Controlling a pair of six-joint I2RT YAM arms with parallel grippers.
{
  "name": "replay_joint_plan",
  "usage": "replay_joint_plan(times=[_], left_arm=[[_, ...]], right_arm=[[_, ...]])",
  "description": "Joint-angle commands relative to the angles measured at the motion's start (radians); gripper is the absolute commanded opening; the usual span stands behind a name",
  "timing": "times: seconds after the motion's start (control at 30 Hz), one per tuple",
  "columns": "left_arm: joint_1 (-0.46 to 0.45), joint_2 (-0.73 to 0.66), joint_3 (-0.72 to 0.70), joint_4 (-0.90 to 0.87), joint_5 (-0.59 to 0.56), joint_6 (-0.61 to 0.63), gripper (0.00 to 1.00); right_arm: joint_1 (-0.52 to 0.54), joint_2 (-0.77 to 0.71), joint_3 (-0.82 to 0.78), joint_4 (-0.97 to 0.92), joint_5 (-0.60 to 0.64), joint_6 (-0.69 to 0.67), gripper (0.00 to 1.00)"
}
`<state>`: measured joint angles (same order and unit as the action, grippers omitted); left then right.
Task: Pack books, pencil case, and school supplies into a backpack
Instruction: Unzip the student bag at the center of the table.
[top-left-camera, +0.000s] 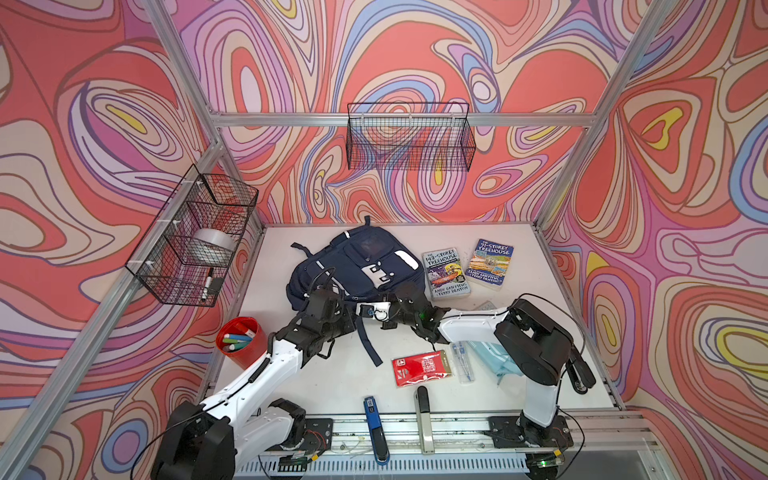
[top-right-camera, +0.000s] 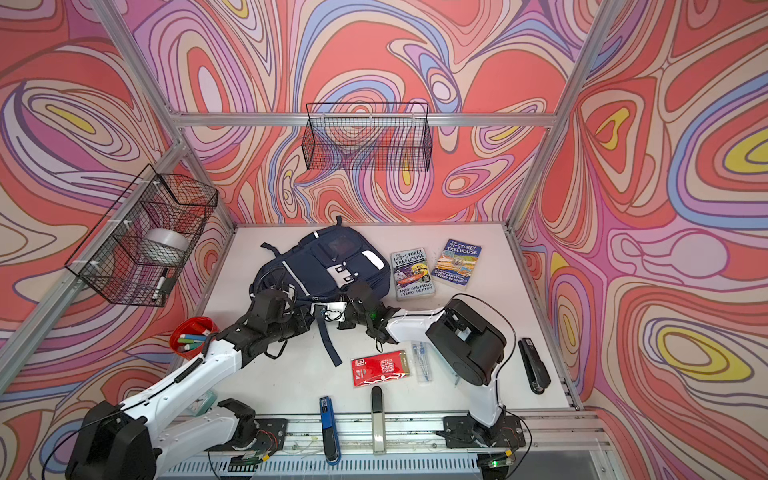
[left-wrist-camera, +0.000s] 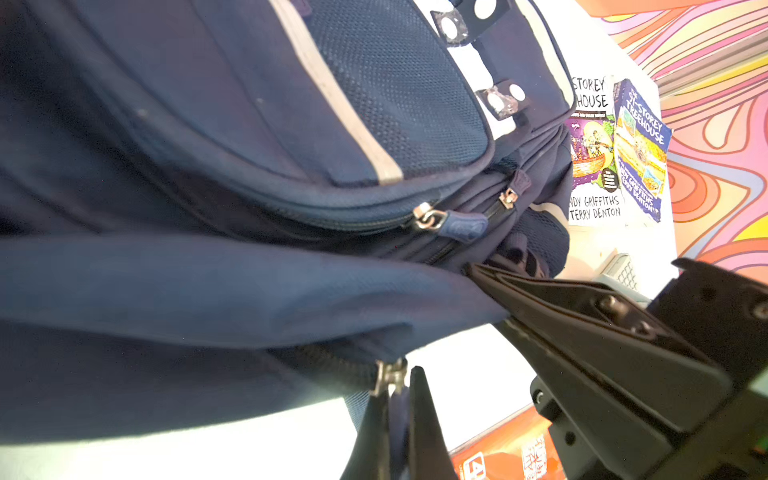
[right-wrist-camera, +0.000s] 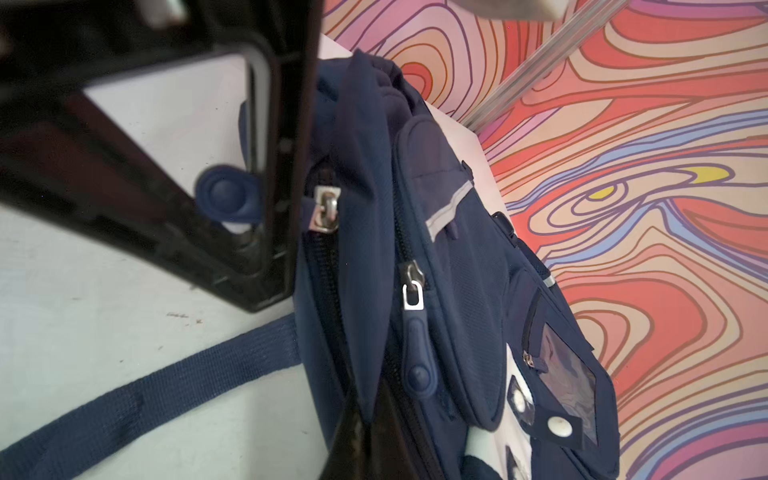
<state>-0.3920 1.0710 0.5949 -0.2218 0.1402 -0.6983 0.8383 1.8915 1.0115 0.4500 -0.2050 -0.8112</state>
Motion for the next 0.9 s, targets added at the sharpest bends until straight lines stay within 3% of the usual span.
replay_joint_plan(times=[0.0, 0.1, 0.37, 0.5, 0.63, 0.67, 0.7, 0.73, 0.87], left_arm=[[0.044, -0.039, 0.055, -0.092, -0.115, 0.067, 0.00], [0.075, -0.045, 0.058, -0.102, -0.127, 0.101, 0.00], [0.217, -0.025, 0.049, -0.077, -0.063, 0.146, 0.00], [0.228, -0.011, 0.082, -0.078, -0.074, 0.178, 0.00], [0.233, 0.025, 0.065, -0.033, 0.012, 0.159, 0.00], [0.229, 0.011, 0.055, -0.012, 0.014, 0.148, 0.00], [0.226, -0.010, 0.049, -0.012, 0.005, 0.139, 0.00], [0.224, -0.034, 0.044, -0.019, 0.000, 0.136, 0.00], [0.223, -0.074, 0.048, -0.035, 0.023, 0.127, 0.00]], right_arm=[[-0.060, -0.071, -0.070, -0.062, -0.036, 0.005, 0.00], [-0.078, -0.092, -0.067, -0.153, -0.059, -0.049, 0.00], [-0.123, -0.183, -0.155, -0.166, -0.120, -0.105, 0.00], [-0.137, -0.190, -0.183, -0.147, -0.129, -0.118, 0.00], [-0.154, -0.193, -0.179, -0.098, -0.171, -0.070, 0.00], [-0.153, -0.197, -0.161, -0.117, -0.174, -0.064, 0.04], [-0.146, -0.197, -0.136, -0.131, -0.174, -0.025, 0.24], [-0.129, -0.197, -0.120, -0.102, -0.155, 0.037, 0.37], [-0.014, -0.159, -0.072, -0.031, -0.081, 0.063, 0.56]])
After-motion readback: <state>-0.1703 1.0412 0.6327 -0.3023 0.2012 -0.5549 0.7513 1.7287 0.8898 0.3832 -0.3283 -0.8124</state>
